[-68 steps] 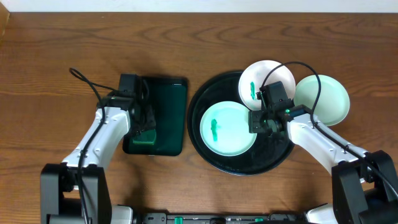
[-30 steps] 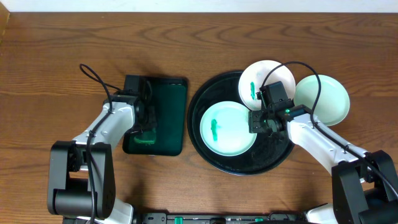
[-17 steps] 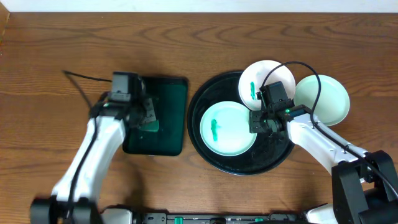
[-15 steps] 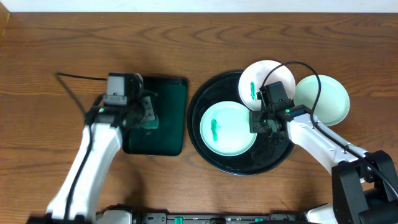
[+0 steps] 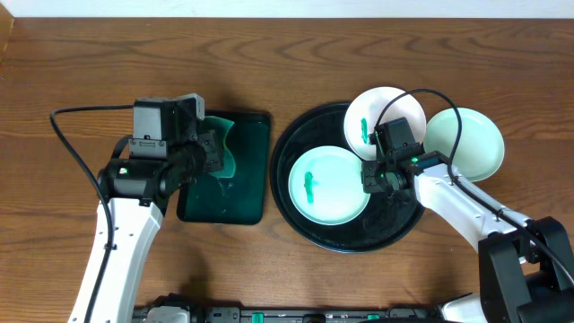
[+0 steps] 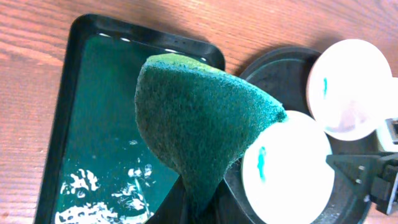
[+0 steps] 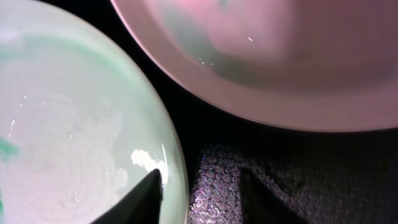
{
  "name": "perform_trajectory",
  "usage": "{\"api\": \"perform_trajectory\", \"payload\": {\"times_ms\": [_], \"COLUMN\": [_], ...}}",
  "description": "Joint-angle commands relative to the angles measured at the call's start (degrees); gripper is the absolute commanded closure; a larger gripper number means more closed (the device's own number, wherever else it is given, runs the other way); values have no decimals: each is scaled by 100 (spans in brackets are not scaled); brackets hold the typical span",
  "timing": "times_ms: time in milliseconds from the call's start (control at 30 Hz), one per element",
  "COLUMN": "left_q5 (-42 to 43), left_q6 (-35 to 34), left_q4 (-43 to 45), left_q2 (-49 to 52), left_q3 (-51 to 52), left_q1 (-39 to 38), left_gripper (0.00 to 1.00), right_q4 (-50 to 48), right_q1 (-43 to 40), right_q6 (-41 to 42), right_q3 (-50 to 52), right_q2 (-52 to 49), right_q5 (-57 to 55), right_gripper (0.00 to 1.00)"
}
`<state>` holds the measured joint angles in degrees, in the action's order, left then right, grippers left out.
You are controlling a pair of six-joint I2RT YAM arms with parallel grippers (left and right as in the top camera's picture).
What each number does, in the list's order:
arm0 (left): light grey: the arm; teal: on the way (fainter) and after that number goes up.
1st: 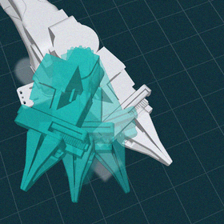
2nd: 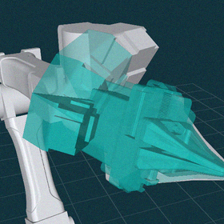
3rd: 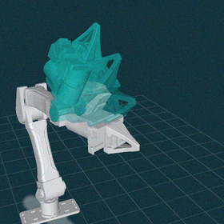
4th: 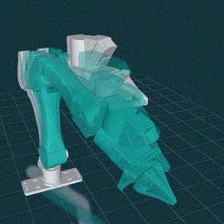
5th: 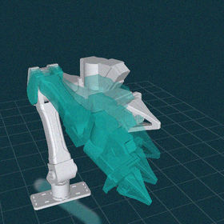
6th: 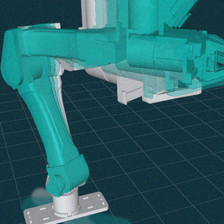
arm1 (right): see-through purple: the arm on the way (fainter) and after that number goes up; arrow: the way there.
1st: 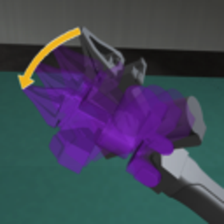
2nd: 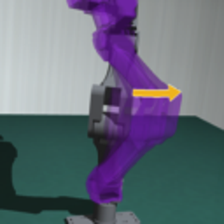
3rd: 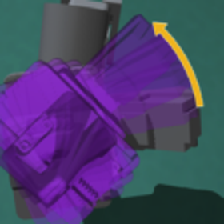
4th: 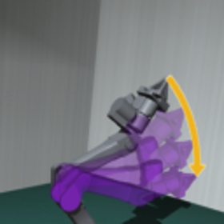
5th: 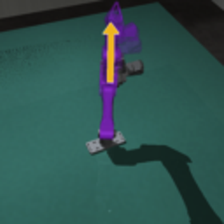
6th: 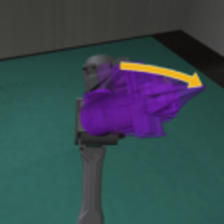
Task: Clean dirty plates on tray and stack at the side
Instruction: 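Lift the sponge with the left gripper and hold it above the tray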
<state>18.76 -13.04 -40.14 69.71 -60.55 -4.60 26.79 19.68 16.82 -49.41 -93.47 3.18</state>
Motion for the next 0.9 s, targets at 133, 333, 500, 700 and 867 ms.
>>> {"api": "perform_trajectory", "payload": {"times_ms": [133,333,500,700,867], "left_q5": [177,179,175,157,157], "left_q6": [103,103,203,308,321], "left_q4": [-291,-317,-310,-297,-286], "left_q2": [107,317,557,903,1174], "left_q3": [-155,-120,-28,-20,-20], "left_q1": [2,-15,-35,-35,-35], "left_gripper": [93,93,93,93,93], "right_q4": [-2,-22,-76,-109,-83], "right_q1": [-79,-79,-79,-44,59], "right_q6": [-125,-122,-118,-55,-55], "right_q3": [35,35,35,39,46], "right_q2": [133,133,133,133,131], "right_q5": [136,138,138,140,140], "right_gripper": [60,69,65,68,75]}}
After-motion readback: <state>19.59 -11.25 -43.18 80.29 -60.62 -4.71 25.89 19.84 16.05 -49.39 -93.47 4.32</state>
